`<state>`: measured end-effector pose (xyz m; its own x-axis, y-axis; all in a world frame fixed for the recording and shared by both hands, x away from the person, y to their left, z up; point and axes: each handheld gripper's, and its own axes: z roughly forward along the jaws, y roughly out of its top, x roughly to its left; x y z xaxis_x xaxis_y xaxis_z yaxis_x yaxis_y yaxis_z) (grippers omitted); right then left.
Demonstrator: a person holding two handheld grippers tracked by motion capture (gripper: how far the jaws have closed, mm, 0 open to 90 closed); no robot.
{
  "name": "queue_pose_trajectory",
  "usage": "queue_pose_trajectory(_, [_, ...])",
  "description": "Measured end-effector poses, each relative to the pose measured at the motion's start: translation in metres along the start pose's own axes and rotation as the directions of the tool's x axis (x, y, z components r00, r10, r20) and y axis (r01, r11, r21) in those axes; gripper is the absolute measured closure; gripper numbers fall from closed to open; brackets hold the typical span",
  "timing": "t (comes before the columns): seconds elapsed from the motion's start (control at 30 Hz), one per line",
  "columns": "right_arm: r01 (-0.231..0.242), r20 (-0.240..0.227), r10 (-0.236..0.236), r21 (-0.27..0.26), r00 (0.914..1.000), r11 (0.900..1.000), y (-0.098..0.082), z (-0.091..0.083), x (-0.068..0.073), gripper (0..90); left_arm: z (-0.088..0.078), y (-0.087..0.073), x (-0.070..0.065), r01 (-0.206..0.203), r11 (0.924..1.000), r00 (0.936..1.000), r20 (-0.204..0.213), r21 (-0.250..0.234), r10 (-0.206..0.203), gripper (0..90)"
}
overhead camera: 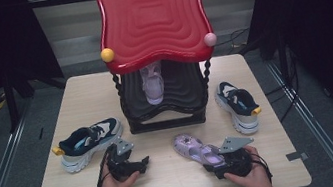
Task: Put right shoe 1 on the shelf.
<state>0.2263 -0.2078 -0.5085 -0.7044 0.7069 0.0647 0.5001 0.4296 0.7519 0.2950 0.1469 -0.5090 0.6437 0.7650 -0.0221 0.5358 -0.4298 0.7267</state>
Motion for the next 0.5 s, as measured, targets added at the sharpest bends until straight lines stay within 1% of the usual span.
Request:
queue_pose_trajectory(0.23, [-0.025,0.005,0.025,-0.021,0.9997,0.999,-0.0006,-0.0018,-0.0017,34.9,0.0,0.0,0.0,0.0,1.0,1.0,0.0,0.0,0.0,14.4])
queue_pose_trajectory(0.33, [-0.025,0.008,0.025,-0.026,0.9997,0.999,-0.0013,-0.0031,-0.0027,35.0,-0.0001,0.0,0.0001,-0.001,1.0,1.0,-0.001,0.001,0.001,14.4])
queue_pose_trajectory(0.5, [-0.039,0.02,0.04,-0.04,0.999,0.998,-0.001,-0.0065,-0.0046,35.3,0.0,0.0,0.0,0.0,1.0,1.0,0.0,0.0,0.0,14.5])
